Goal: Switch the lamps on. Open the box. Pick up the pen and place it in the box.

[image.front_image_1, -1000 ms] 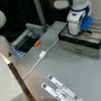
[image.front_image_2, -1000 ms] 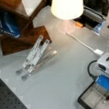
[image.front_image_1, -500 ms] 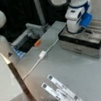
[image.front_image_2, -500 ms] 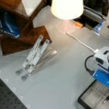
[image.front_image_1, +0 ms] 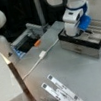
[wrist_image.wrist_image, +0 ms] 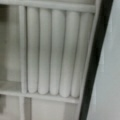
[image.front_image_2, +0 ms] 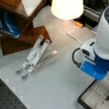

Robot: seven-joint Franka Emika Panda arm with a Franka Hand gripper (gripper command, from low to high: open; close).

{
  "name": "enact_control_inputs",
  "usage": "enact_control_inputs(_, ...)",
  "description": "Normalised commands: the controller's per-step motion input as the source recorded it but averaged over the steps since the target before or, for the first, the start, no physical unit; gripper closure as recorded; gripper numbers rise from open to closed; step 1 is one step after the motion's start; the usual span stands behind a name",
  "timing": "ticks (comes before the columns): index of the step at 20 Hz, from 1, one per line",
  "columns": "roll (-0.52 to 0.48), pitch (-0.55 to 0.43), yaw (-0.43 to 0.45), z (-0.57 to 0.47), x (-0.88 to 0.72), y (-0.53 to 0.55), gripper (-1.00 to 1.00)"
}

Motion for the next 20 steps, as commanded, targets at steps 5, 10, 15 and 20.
enact_control_inputs(5,-0.082,0.117,0.152,0.12,0.16,-0.30,-1.00)
enact_control_inputs(10,-0.129,0.113,0.019,0.06,0.16,-0.27,-1.00)
enact_control_inputs(15,-0.152,0.112,-0.026,0.01,0.11,-0.28,-1.00)
enact_control_inputs(20,-0.098,0.083,0.014,-0.02,0.05,-0.29,-1.00)
